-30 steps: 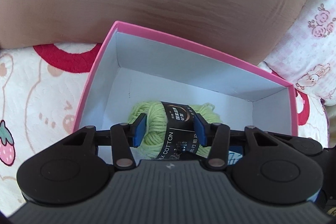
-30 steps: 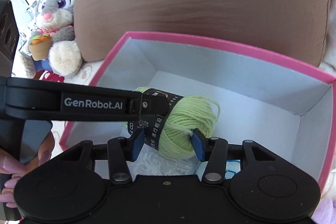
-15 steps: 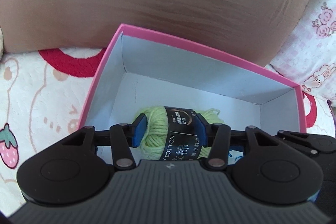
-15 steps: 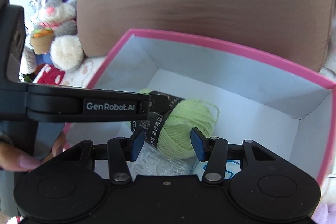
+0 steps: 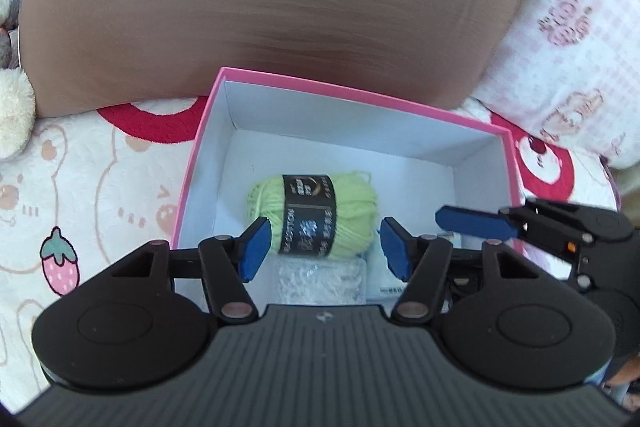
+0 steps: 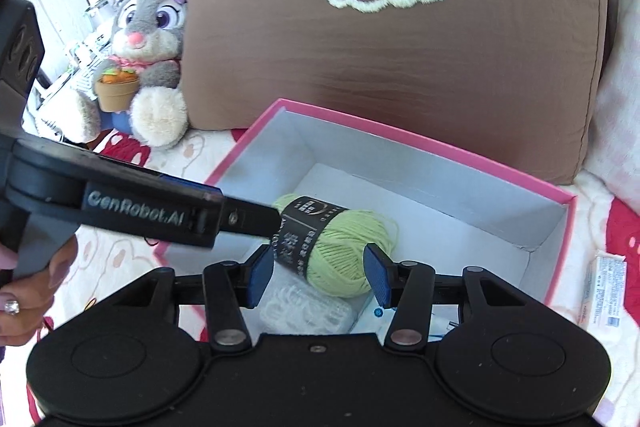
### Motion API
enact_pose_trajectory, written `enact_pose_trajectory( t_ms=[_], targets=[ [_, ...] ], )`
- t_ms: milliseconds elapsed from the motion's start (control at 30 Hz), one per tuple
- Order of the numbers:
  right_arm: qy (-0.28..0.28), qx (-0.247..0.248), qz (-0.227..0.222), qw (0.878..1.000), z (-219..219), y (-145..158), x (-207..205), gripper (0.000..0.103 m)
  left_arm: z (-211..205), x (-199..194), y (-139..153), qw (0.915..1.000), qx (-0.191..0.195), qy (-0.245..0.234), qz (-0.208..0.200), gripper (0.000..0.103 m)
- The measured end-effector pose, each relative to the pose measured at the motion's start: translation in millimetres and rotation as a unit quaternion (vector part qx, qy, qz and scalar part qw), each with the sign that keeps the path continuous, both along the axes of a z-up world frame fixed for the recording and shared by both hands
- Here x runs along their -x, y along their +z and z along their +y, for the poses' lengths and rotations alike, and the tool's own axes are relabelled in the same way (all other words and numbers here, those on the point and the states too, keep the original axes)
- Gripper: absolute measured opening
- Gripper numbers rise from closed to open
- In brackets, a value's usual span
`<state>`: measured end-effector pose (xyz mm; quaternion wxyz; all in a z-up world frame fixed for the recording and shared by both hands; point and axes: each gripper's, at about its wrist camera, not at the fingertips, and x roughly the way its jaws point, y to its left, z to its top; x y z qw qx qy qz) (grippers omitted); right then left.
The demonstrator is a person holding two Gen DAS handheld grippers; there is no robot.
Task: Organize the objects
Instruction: 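Raise the left tool out of the pink box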
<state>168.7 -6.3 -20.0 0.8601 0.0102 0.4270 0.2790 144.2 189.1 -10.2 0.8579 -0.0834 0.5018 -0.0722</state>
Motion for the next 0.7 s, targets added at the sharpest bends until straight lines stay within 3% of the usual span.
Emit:
enact_pose_trajectory(
  t_ms=[100,233,400,700],
  targets=[
    [0.01,0.006,-0.012,1.0,-2.0,13.5,9.0,0.056,4.0,15.2,12.6,0.9999,0.003,-0.011,-0.001,0.062],
    [0.025,0.019,-0.026,0.999,-4.3,33.1,19.4,0.056,15.1,24.8,23.0,0.9992,0.023,-0.006,0.032,0.062],
    [0.033,0.028,-0.047,0.998,-20.8,50.9,41.7,0.059,17.7,42.6,33.3,0.9997,-0.002,-0.005,0.025,0.062],
    [0.019,0.05,-0.074,0.996,-67.7,73.8,82.8,0.06,7.3,73.9,38.5,0.9992,-0.004,-0.029,0.026,0.062]
  ],
)
